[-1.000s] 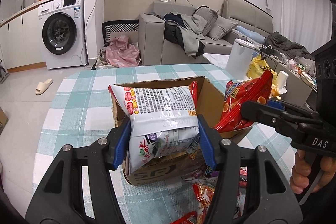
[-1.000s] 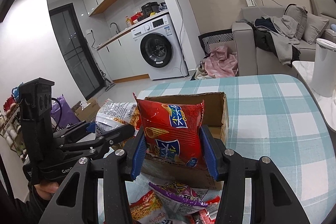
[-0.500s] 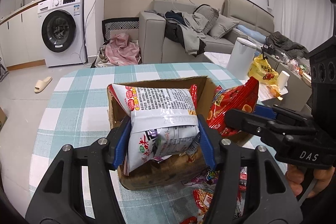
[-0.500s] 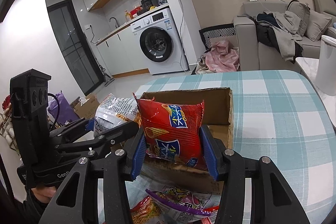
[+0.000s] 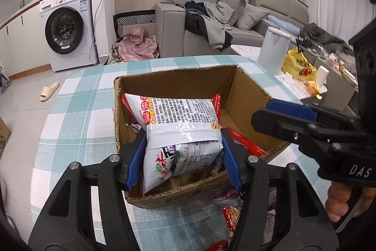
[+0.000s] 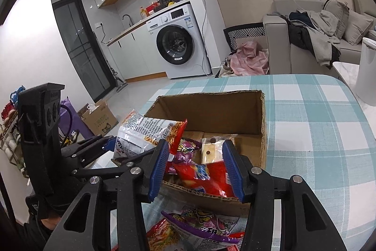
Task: Organize snacks
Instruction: 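Drop both bags into the box and open both tools, then move both tools back down to the snack packets beside the box, then grasp the red black-striped noodle packet with left tool while right tool grasps white noodle packet, then lift both packets and carry them over the box opening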
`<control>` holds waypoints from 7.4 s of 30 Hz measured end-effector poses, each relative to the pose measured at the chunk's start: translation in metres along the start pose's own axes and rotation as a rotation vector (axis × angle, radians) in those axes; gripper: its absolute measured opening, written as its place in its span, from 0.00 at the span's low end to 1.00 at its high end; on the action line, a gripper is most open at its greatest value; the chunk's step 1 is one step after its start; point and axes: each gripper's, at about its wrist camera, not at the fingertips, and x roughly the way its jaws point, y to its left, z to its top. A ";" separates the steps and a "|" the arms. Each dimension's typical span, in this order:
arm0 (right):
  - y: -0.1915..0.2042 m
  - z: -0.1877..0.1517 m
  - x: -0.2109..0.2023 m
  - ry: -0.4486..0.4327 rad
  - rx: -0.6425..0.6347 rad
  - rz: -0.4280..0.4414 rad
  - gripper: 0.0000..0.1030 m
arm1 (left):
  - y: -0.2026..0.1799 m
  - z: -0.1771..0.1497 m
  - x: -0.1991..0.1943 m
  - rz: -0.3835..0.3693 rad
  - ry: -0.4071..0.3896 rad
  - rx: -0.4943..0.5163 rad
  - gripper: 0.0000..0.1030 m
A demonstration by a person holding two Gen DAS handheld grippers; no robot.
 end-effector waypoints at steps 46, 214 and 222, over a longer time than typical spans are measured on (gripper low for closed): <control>-0.013 -0.074 -0.071 0.074 0.060 -0.031 1.00 | -0.001 -0.091 -0.112 -0.020 -0.032 0.022 0.99; 0.023 -0.037 -0.093 -0.049 -0.103 -0.010 0.48 | 0.003 -0.056 -0.113 -0.022 -0.072 -0.020 0.46; 0.024 -0.022 -0.090 -0.077 -0.073 -0.015 0.48 | 0.001 -0.040 -0.113 -0.016 -0.094 -0.016 0.46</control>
